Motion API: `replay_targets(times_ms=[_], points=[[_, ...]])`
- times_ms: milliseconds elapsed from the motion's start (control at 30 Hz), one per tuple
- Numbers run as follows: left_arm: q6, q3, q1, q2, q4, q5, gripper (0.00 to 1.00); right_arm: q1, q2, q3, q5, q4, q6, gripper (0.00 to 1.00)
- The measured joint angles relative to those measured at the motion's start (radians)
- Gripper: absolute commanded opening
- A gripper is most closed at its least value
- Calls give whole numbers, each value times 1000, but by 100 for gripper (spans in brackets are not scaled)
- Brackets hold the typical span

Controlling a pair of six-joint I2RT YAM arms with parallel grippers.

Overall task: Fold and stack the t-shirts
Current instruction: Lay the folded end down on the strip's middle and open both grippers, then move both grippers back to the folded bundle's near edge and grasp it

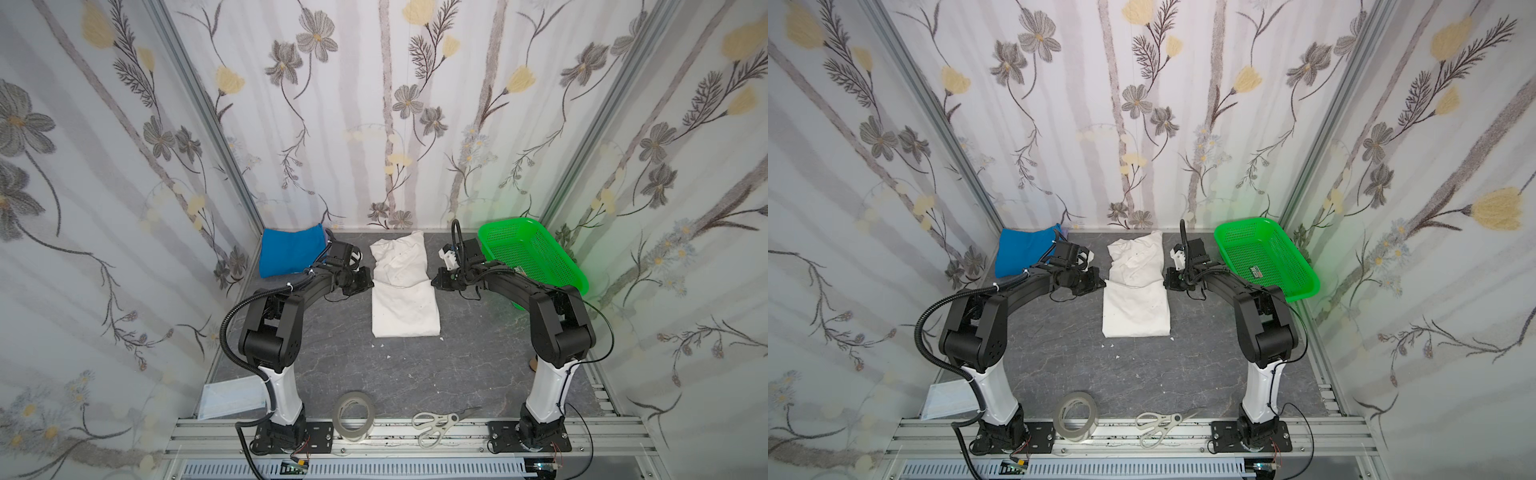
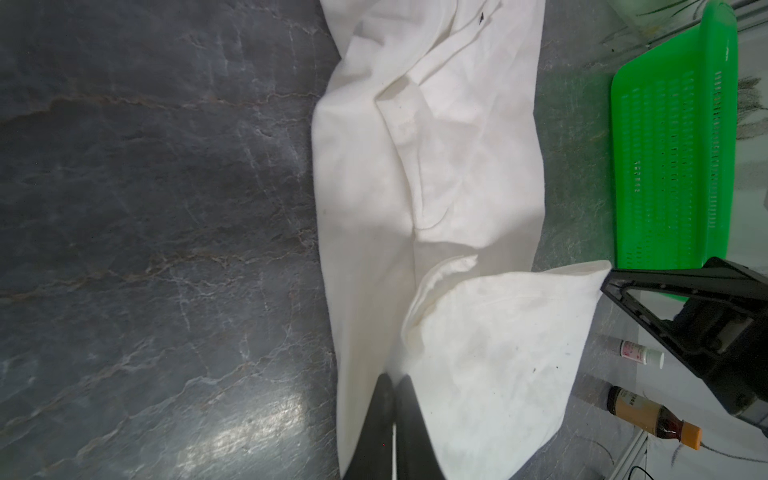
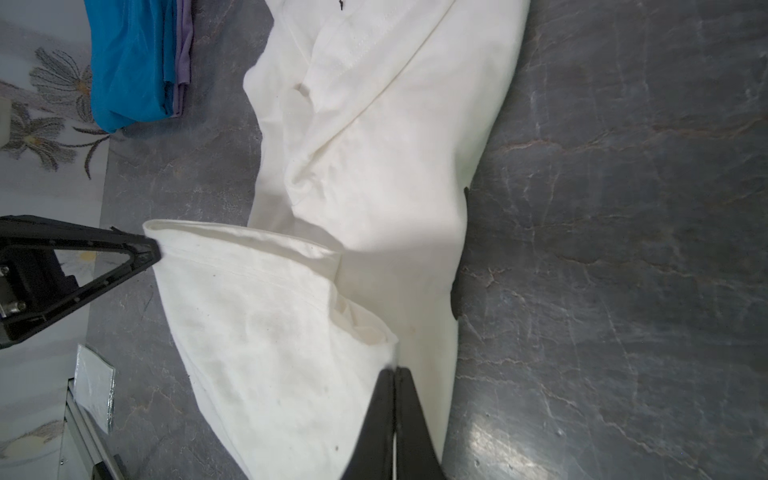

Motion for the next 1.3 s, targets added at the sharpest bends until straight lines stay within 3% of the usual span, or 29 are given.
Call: replay_targets(times_ms=[267,300,333,367,500,533,767,967,1200,1300], points=[[-6,69,5,78,15,15,0,-26,84,76,8,-33,0,0],[-6,76,5,84,15,15,5,-27,87,82,10,-40,0,3],[-6,82,6,89,14,17,26,-27,89,89,11,-47,0,12],[-6,88,8,93,15,19,37,-27,92,96,11,-51,0,17],[-18,76,27,79,22,16,74,-29,82,93,23,-55,0,51],[-24,61,33,62,18,9,78,-31,66,73,30,-50,-4,56],[-39,-90,44,-100,22,0,84,-25,-127,-166,57,-22,-11,67],[-48,-276,-57,-234,22,43,87,36,-309,-410,63,33,-10,70],[-110,-500,-127,-312,94,48,73,105,-346,-562,45,117,19,61],[-133,-541,-142,-319,140,48,60,134,-353,-591,36,154,27,56]])
